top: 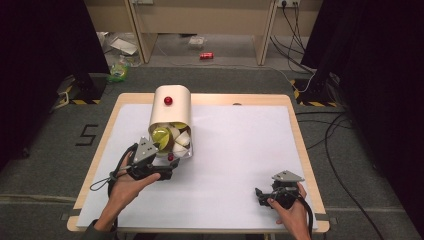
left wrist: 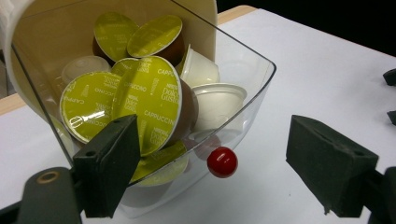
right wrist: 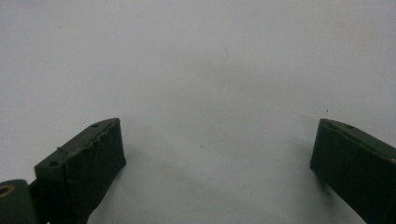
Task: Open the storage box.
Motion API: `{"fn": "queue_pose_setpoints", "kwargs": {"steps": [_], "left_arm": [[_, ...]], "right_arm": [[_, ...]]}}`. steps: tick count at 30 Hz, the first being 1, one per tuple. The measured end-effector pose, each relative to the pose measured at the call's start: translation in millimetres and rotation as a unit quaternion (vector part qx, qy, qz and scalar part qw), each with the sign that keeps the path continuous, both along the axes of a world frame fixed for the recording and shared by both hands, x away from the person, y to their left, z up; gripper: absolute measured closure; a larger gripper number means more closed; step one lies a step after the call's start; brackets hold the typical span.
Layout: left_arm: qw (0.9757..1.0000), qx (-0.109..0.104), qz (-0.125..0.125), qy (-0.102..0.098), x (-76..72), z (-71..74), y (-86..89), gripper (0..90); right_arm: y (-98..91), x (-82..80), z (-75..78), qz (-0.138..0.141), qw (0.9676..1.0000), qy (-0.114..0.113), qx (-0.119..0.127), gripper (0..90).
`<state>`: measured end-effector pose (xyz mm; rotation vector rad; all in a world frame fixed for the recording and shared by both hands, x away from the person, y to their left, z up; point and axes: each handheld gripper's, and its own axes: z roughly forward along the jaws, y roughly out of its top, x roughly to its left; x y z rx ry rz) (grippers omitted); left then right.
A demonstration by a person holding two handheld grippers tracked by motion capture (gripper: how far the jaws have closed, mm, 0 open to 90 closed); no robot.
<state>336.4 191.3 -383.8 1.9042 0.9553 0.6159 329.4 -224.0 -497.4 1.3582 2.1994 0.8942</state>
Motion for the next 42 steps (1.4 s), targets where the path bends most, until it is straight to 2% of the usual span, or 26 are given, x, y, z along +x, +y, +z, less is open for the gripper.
{"fn": "queue_pose_setpoints", "kwargs": {"steps": [12,21,42], "left_arm": [[0.9999,-0.009,-0.004,0.003,-10.6,-2.6,2.0,17.8],[1.0000,-0.004,-0.005,0.003,-14.7,-1.9,2.2,17.8],[0.9997,-0.001,-0.016,0.021,-24.0,-3.8,2.4,17.8]], "right_arm": [[0.0,0.0,0.0,0.000,1.0000,0.000,0.000,3.1],[0.0,0.0,-0.1,0.000,1.0000,-0.001,-0.001,3.1],[0.0,0.0,0.0,0.000,1.0000,0.000,0.000,3.1]]}}
